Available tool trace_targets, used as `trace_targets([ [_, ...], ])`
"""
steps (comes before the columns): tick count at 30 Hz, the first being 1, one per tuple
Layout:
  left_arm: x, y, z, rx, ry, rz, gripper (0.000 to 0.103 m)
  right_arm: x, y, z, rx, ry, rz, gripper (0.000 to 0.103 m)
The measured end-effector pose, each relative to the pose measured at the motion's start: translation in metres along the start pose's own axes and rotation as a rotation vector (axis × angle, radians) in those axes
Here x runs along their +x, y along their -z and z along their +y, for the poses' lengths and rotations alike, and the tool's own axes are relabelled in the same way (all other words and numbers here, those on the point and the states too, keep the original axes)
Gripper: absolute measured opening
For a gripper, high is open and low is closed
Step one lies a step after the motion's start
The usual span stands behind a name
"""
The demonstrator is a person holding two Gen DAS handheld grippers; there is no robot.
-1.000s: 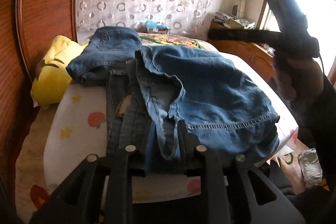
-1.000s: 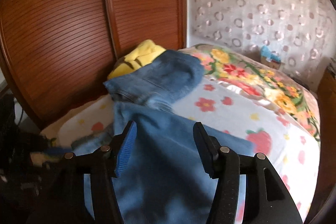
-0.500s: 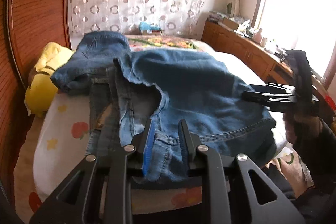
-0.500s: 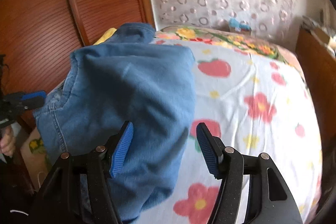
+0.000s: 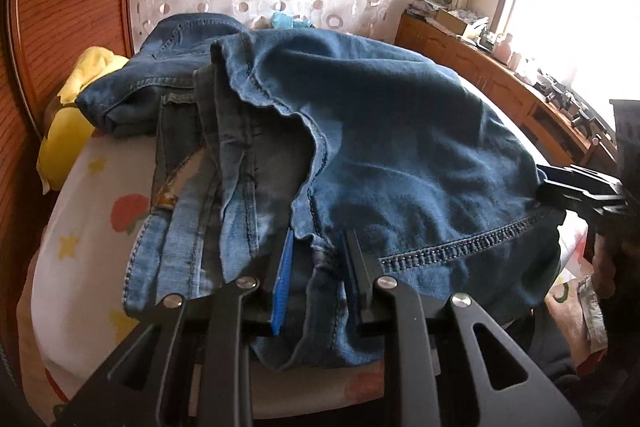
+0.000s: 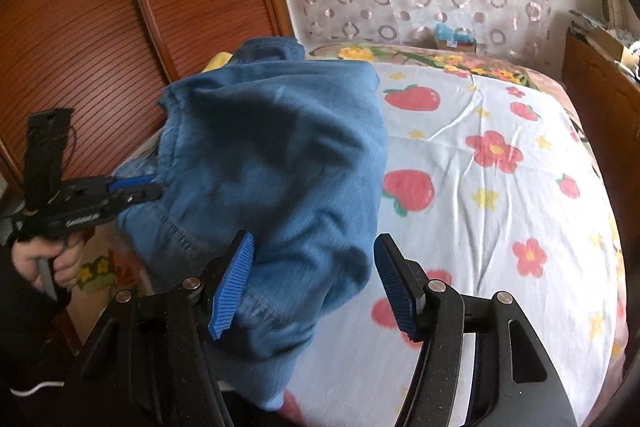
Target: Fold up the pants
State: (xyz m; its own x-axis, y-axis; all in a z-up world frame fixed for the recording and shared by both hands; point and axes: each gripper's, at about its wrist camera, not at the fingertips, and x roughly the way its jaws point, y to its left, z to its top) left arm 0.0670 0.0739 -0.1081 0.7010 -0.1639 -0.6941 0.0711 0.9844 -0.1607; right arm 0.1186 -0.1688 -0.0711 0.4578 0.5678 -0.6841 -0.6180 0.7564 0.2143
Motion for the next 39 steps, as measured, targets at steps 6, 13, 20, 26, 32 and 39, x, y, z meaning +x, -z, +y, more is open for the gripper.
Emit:
trace_targets([
  [6,-0.013,0.002,-0.003,0.025,0.017,-0.042,0.006,-0.013,0.007,0.008,-0.019,-0.039,0.004,0.046],
  [13,-0.047,-0.011,-0.009,0.025,0.037,-0.145,0.005,-0.005,0.01,0.01,-0.023,-0.051,0.032,0.011],
  [20,-0.074,-0.012,-0.005,0.015,0.042,-0.197,0.005,-0.034,0.017,0.012,-0.033,-0.082,-0.008,0.0],
  [26,-0.079,0.003,0.003,-0.004,0.037,-0.174,0.005,-0.044,0.03,0.024,-0.065,-0.116,0.018,0.0],
  [32,-0.066,0.026,0.002,-0.023,0.047,-0.107,0.005,-0.039,0.027,0.023,-0.048,-0.061,-0.021,0.0],
  [39,-0.063,0.028,-0.002,-0.021,0.052,-0.097,0.005,-0.027,0.014,0.027,-0.064,-0.01,-0.024,0.041],
])
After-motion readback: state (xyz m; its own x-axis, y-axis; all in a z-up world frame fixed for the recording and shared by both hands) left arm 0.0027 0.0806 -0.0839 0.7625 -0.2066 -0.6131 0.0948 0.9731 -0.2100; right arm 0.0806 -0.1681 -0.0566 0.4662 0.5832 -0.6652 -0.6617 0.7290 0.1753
